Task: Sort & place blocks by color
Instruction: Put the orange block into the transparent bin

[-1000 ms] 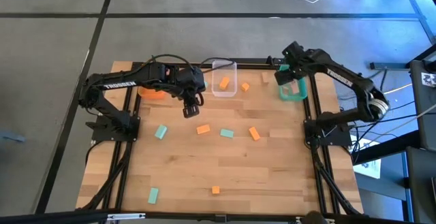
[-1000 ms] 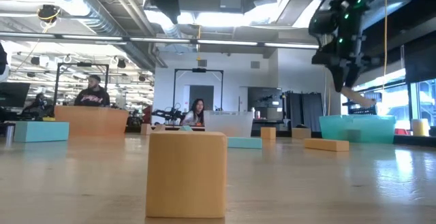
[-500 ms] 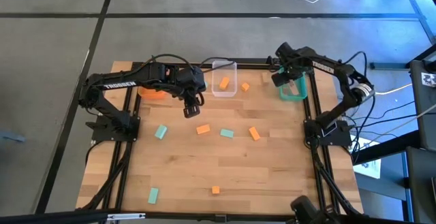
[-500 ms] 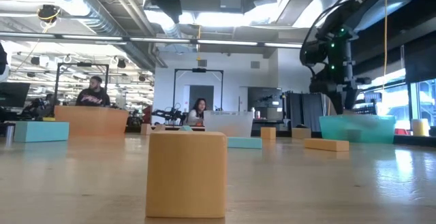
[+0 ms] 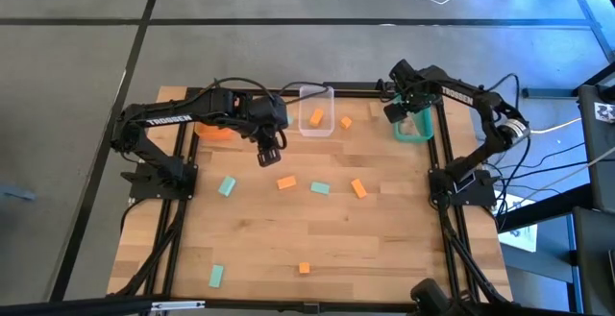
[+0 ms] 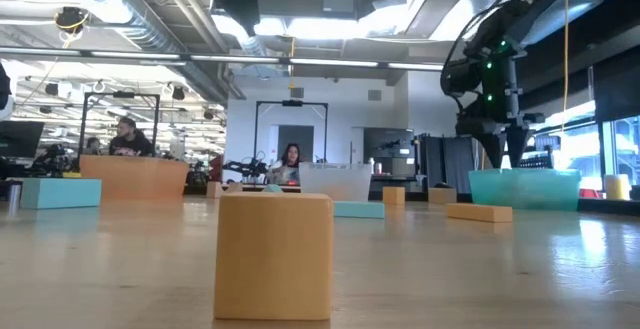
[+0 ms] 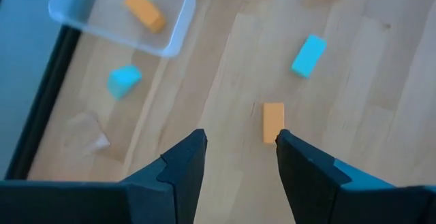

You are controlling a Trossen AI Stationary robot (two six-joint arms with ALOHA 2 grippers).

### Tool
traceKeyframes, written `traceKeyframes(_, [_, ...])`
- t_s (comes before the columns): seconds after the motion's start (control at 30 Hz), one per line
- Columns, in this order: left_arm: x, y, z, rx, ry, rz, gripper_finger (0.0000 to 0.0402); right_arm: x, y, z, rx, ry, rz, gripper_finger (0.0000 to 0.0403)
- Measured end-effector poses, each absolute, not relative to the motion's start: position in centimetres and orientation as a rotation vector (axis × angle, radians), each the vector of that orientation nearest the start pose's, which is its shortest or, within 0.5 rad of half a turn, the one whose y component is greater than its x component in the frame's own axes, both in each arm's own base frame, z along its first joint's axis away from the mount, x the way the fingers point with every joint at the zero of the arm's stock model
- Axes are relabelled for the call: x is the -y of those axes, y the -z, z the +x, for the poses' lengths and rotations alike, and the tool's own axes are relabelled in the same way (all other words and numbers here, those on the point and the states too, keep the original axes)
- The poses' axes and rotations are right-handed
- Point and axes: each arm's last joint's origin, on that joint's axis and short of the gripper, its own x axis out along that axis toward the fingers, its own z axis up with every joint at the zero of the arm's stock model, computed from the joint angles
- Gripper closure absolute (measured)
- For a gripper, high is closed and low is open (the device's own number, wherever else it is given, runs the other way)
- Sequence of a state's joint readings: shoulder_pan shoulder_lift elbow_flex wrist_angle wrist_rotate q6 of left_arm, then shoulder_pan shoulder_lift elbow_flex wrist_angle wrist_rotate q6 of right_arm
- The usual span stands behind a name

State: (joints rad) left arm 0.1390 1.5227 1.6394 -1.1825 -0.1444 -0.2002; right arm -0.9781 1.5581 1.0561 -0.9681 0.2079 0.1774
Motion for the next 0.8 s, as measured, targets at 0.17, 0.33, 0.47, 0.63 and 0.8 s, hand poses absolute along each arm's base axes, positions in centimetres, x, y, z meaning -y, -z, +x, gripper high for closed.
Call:
traceKeyframes(0.17, [-4.2,-36.5,28.5,-1.093,-0.37,-0.22,0.0231,21.3,-24.4,14.7,-1.234,1.044,0.641,0.0168])
traceKeyframes(0.33, [-3.5,-33.5,29.2,-1.144,-0.275,-0.229,0.0231,18.5,-29.6,15.0,-1.038,0.907,0.548,0.0167])
traceKeyframes(0.47, [-2.6,-30.1,29.8,-1.157,-0.196,-0.156,0.0231,15.9,-33.2,15.0,-0.901,0.802,0.45,0.0167])
traceKeyframes(0.63, [-1.3,-26.3,30.7,-1.082,-0.103,-0.056,0.0231,13.3,-36.0,14.4,-0.781,0.739,0.367,0.0167])
traceKeyframes(0.8, [-0.7,-23.5,30.9,-1.004,-0.134,-0.082,0.0231,11.7,-37.1,13.9,-0.726,0.7,0.329,0.0167])
